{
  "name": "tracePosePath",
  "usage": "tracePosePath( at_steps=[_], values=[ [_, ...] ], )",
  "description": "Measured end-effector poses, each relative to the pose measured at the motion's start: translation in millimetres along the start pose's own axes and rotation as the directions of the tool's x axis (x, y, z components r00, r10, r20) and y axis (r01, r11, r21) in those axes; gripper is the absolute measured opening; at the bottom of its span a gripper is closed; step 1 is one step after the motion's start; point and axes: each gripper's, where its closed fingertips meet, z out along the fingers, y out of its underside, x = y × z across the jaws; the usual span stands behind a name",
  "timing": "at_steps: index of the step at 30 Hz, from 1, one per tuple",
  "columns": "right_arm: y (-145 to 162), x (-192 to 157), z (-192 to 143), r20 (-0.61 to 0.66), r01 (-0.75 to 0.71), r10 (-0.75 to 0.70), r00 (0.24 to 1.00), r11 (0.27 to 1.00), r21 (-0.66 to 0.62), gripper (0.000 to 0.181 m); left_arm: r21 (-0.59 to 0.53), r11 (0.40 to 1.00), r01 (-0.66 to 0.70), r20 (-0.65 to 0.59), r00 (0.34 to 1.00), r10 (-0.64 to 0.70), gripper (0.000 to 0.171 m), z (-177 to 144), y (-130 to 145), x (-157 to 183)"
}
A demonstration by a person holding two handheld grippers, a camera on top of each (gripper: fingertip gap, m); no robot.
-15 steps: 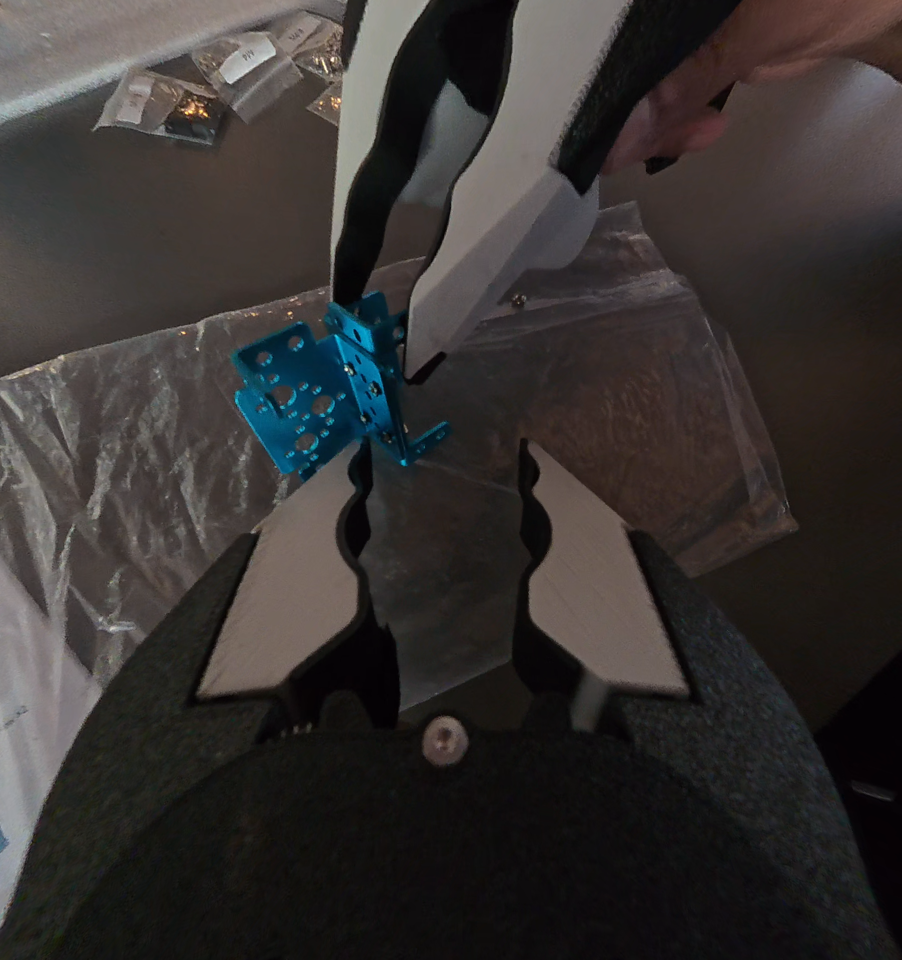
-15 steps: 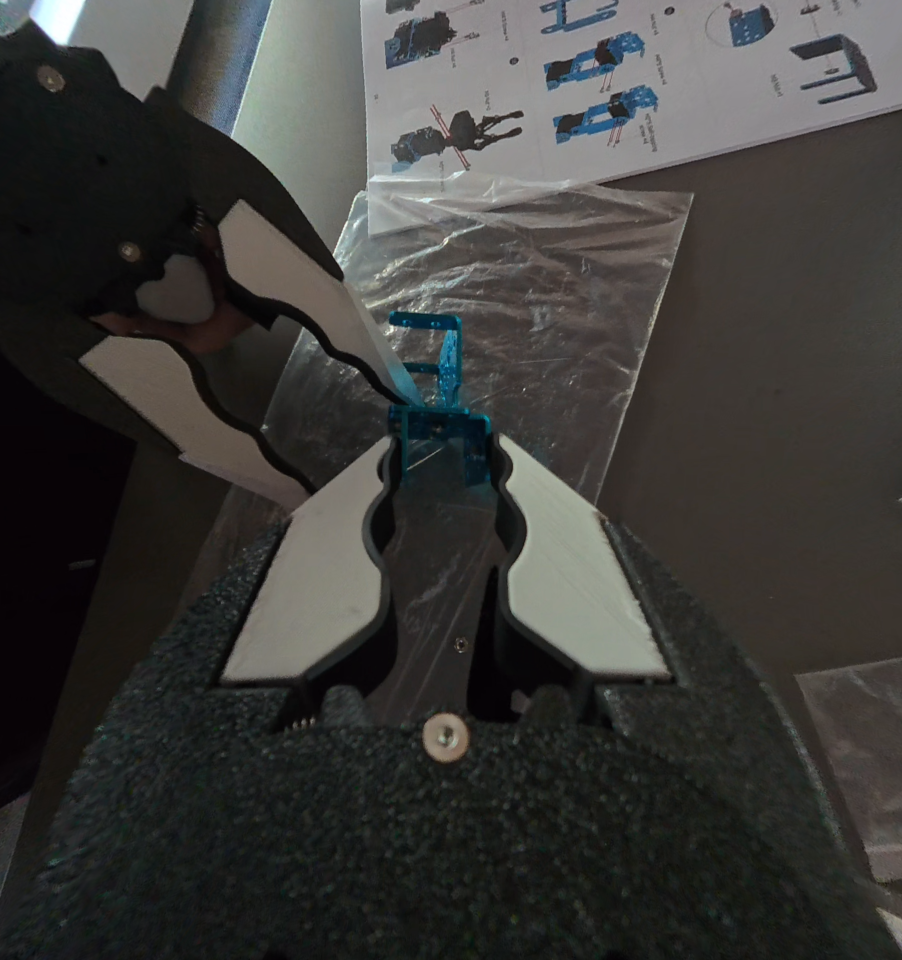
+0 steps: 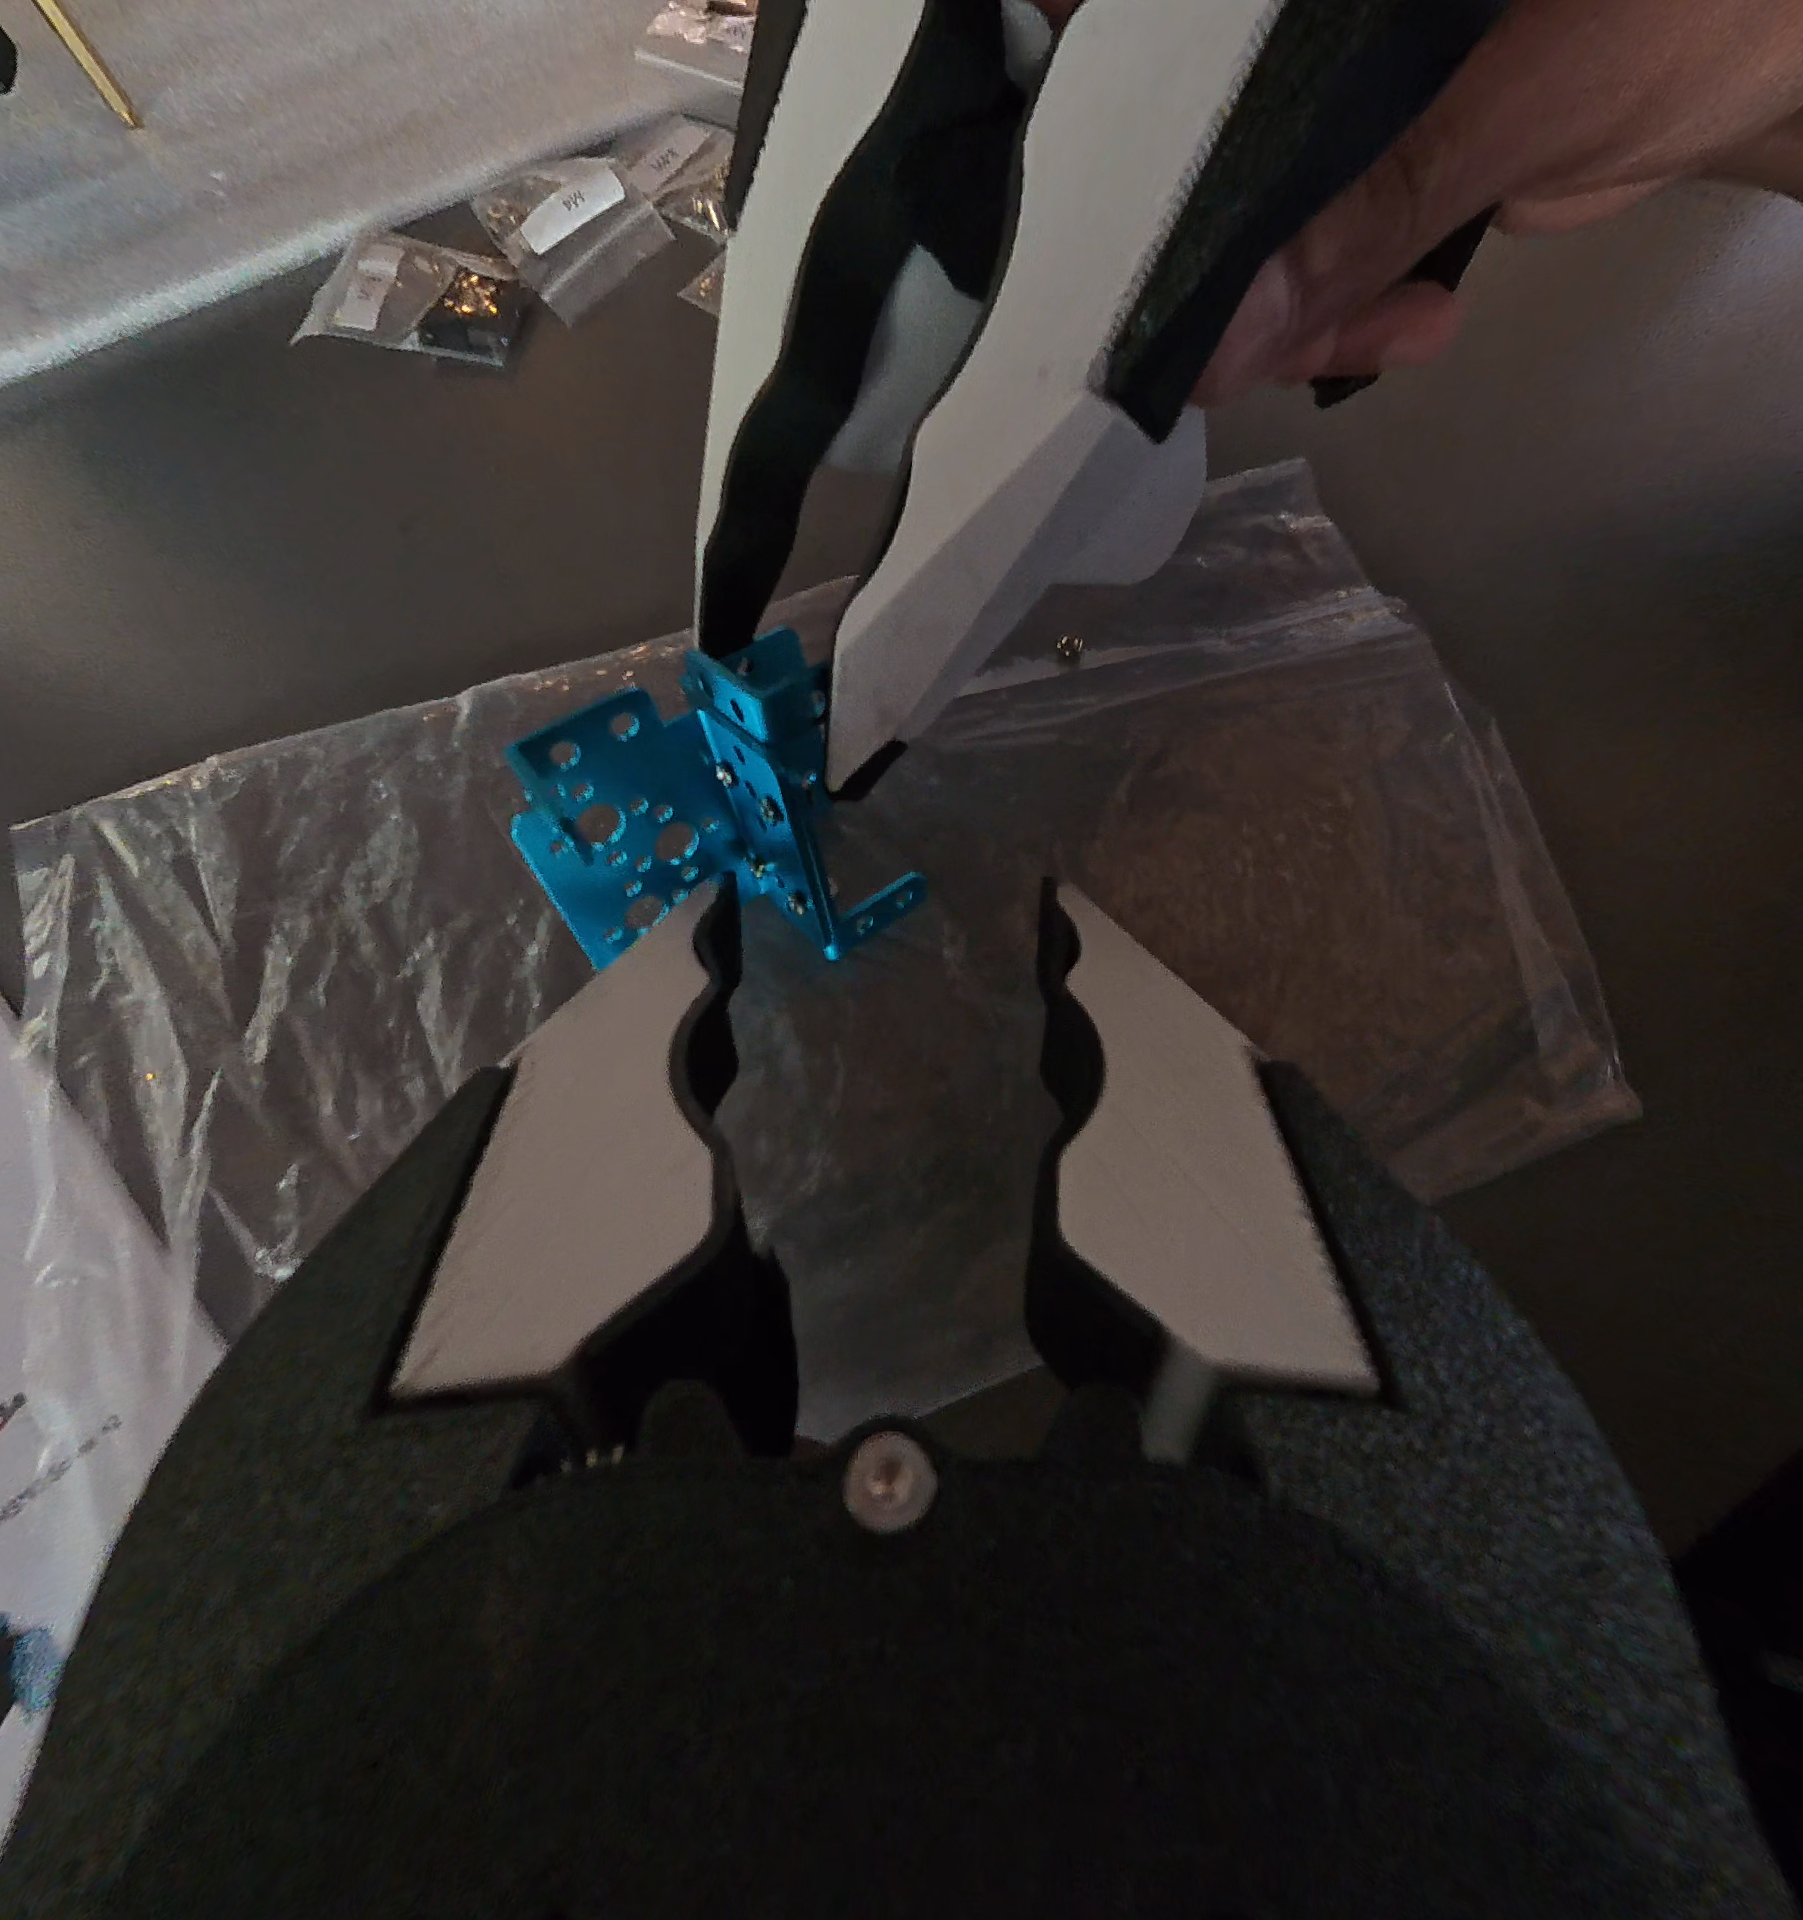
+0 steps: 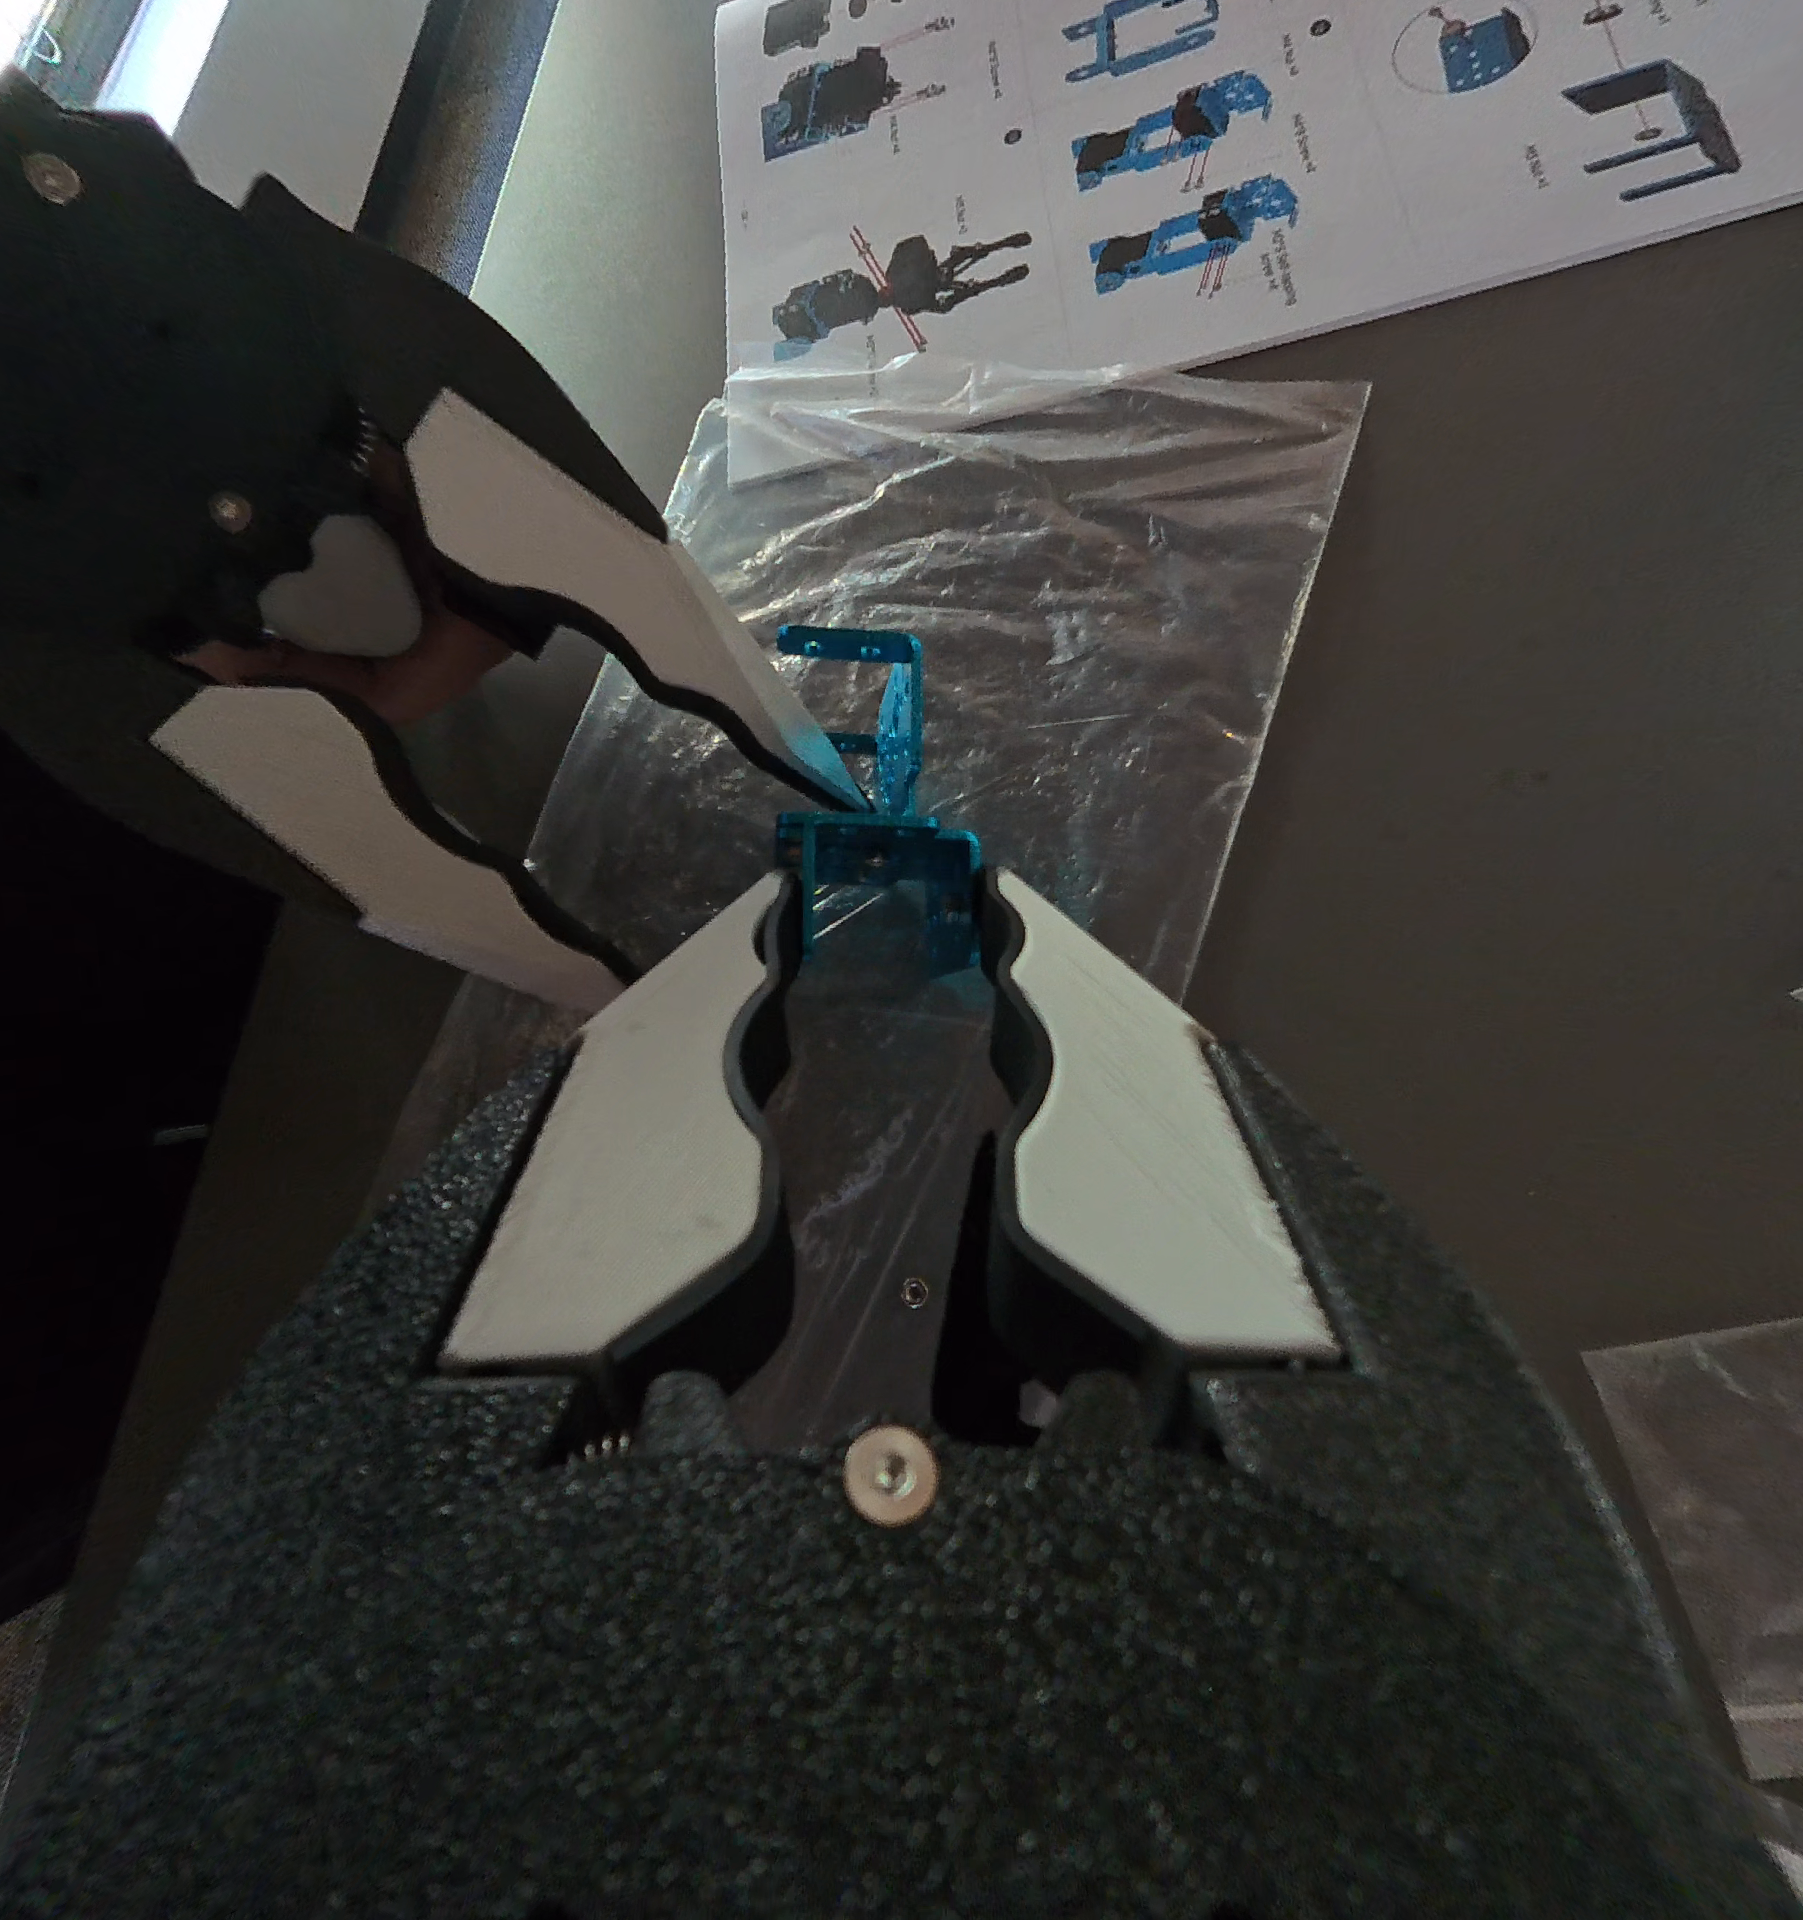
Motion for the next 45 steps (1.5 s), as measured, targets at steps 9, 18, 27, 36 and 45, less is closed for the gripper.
tracePosePath(
  at_steps=[9,18,27,36,45],
  values=[
    [0,2,-1,0.036,-0.046,0.045,0.998,0.999,0.017,0.034,0.02,0.999,-0.032,0.059,0.998,0.031,0.029,3,-4,-10],
    [1,2,0,0.025,-0.037,0.036,0.999,0.999,0.013,0.034,0.025,0.999,-0.02,0.109,0.994,0.017,0.014,4,-5,-18],
    [5,3,-4,0.061,-0.05,0.049,0.997,0.999,0.014,0.039,0.026,1.0,-0.011,0.111,0.994,0.008,0.008,5,-7,-18],
    [4,5,-14,0.076,-0.066,0.064,0.995,0.997,0.032,0.039,0.032,0.999,-0.019,0.115,0.993,0.015,0.007,7,-10,-17],
    [60,8,-56,-0.001,0.046,-0.046,0.999,0.982,-0.182,0.03,0.009,0.994,-0.105,0.121,0.987,0.103,0.007,6,-12,-15]
  ],
)
